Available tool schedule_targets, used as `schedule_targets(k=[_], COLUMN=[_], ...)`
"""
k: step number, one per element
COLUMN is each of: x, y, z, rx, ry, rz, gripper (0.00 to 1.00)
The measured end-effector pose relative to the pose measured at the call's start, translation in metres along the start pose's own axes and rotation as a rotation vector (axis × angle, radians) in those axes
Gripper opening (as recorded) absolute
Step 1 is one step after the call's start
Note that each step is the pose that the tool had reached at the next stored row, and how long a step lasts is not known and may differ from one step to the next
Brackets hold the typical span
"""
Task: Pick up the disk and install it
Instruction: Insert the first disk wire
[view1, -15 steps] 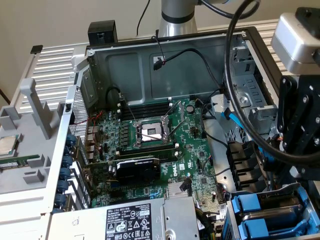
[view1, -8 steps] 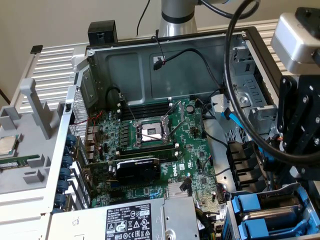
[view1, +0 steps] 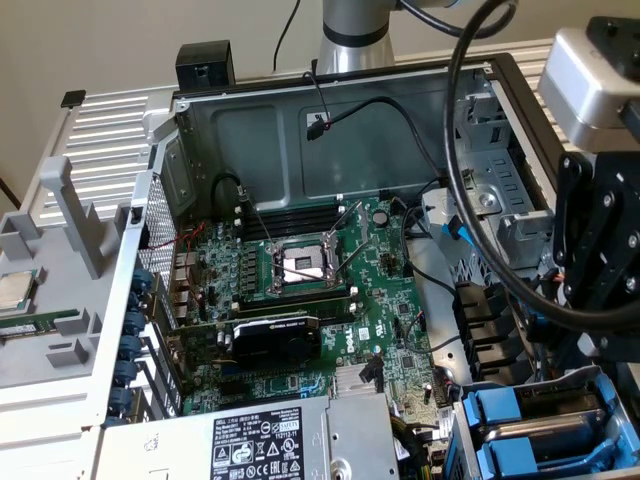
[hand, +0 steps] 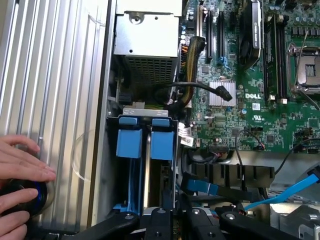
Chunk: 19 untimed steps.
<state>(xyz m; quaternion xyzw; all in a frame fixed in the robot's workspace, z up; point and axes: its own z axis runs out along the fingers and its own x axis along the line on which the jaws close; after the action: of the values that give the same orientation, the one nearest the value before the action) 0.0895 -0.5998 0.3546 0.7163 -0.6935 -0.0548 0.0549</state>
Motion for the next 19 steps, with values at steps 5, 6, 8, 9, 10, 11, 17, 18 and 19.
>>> schedule_targets(k=[5, 6, 8, 9, 10, 11, 17, 18, 19], x=[0.000, 0.000, 0.000, 0.000, 0.000, 0.000, 0.000, 0.000, 0.000], y=[0.0022, 0.0027, 0.0039, 0.0044, 0.0049, 0.0055, 0.0098, 0.0106, 0.0115], z=[0.0015, 0.0019, 0.0026, 0.0031, 0.0035, 0.0042, 0.0080, 0.0083, 0.0086], rx=[0.0017, 0.0026, 0.0060, 0.0079, 0.0098, 0.0124, 0.0327, 0.0359, 0.0384], ry=[-0.0016, -0.0019, -0.0021, -0.0024, -0.0024, -0.0024, -0.0042, -0.0046, -0.0050], rz=[0.009, 0.011, 0.013, 0.014, 0.014, 0.015, 0.017, 0.017, 0.017], gripper=[0.17, 0.17, 0.17, 0.17, 0.17, 0.17, 0.17, 0.17, 0.17])
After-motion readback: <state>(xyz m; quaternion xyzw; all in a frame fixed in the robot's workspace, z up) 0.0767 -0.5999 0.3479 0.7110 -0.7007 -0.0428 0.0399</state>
